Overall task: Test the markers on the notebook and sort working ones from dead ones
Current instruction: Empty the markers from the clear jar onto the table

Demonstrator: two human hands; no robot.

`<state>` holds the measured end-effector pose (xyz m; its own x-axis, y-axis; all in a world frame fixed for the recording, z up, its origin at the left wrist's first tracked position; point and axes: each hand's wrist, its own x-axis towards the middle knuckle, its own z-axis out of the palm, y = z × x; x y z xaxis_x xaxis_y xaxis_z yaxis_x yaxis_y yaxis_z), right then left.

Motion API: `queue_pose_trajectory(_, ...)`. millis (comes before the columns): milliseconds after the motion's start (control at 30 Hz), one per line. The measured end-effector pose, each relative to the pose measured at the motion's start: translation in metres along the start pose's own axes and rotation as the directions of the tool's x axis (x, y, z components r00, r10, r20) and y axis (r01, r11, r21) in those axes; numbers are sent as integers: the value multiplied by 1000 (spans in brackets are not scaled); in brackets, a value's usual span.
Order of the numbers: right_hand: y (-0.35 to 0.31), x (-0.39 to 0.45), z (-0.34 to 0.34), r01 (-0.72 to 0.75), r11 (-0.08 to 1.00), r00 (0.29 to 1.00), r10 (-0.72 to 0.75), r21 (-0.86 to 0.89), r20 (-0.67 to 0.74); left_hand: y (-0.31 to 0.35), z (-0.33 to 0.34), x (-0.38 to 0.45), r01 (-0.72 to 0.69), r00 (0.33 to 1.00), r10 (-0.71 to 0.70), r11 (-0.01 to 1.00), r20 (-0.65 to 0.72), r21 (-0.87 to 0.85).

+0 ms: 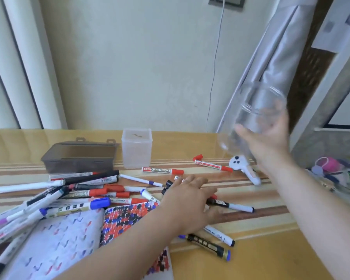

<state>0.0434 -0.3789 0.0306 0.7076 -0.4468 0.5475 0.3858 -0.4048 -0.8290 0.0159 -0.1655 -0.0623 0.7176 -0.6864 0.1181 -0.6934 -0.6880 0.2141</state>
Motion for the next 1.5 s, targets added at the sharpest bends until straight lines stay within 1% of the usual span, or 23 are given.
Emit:
queue_pose_trajectory(67,27,42,54,-74,997,997,74,18,24,-11,-14,-29,-58,997,54,996,-63,-65)
queue_pose_trajectory(133,59,67,99,-152,988,988,152,-2,12,-27,-18,-59,-110,988,99,989,-119,-97)
queue_pose_trajectory(200,93,77,131,-225,974,974,226,-30,31,-42,-9,-81,-175,952,143,980,-269,-97)
queue_pose_trajectory(267,112,72,152,-241,965,965,250,-100,78,-56,3,-92,-186,917,121,972,-379,-141)
queue_pose_trajectory(367,118,67,165,-244,957,962,260,-155,88,-61,18,-94,-179,893,103,974,-438,-136)
queue_pose_trajectory(467,111,61,160,-231,958,957,256,-171,140,-60,19,-94,-182,881,83,968,-466,-172)
queue_pose_trajectory(533,103,49,160,-235,959,955,258,-160,147,-61,19,-94,-179,884,74,966,-462,-188)
queue_pose_trajectory(600,95,36,164,-230,964,949,253,-137,186,-62,19,-94,-165,886,60,968,-460,-191)
queue_pose_trajectory(700,80,18,182,-223,971,928,240,-91,285,-62,20,-95,-147,901,56,973,-430,-181)
queue_pose_trajectory(800,75,-2,196,-188,977,899,212,-101,384,-62,19,-96,-139,916,44,967,-399,-212)
queue_pose_trajectory(867,74,-9,198,-195,975,884,221,-105,411,-61,18,-96,-138,915,39,965,-401,-221)
queue_pose_trajectory(933,71,-13,193,-205,966,865,254,-156,433,-61,17,-97,-136,922,40,964,-385,-228)
queue_pose_trajectory(1033,62,-25,171,-117,931,822,285,-345,493,-61,15,-99,-137,935,49,964,-350,-230)
queue_pose_trajectory(1100,50,-44,143,-39,887,830,285,-460,479,-60,13,-101,-143,941,58,961,-333,-236)
queue_pose_trajectory(1133,44,-57,126,35,867,835,248,-496,491,-59,12,-102,-144,944,61,961,-324,-237)
queue_pose_trajectory(1167,37,-74,108,132,854,826,186,-504,532,-58,10,-103,-145,945,67,963,-319,-227)
queue_pose_trajectory(1233,26,-115,71,332,823,763,54,-461,645,-56,6,-104,-152,942,85,970,-325,-188)
queue_pose_trajectory(1267,21,-138,54,398,805,725,18,-439,689,-55,0,-104,-148,937,82,973,-338,-174)
queue_pose_trajectory(1333,21,-179,30,512,734,679,-27,-446,734,-57,-23,-107,-68,937,-9,976,-349,-206)
queue_pose_trajectory(1367,24,-194,24,564,682,673,-51,-467,738,-60,-39,-108,-8,938,-78,969,-339,-246)
queue_pose_trajectory(1433,31,-209,16,581,627,693,-49,-518,719,-73,-71,-114,108,942,-204,935,-265,-337)
queue_pose_trajectory(1467,31,-210,15,579,616,706,-51,-534,707,-80,-84,-121,163,948,-244,923,-203,-348)
queue_pose_trajectory(1500,31,-209,13,586,596,708,-48,-548,705,-89,-93,-131,203,954,-261,924,-146,-323)
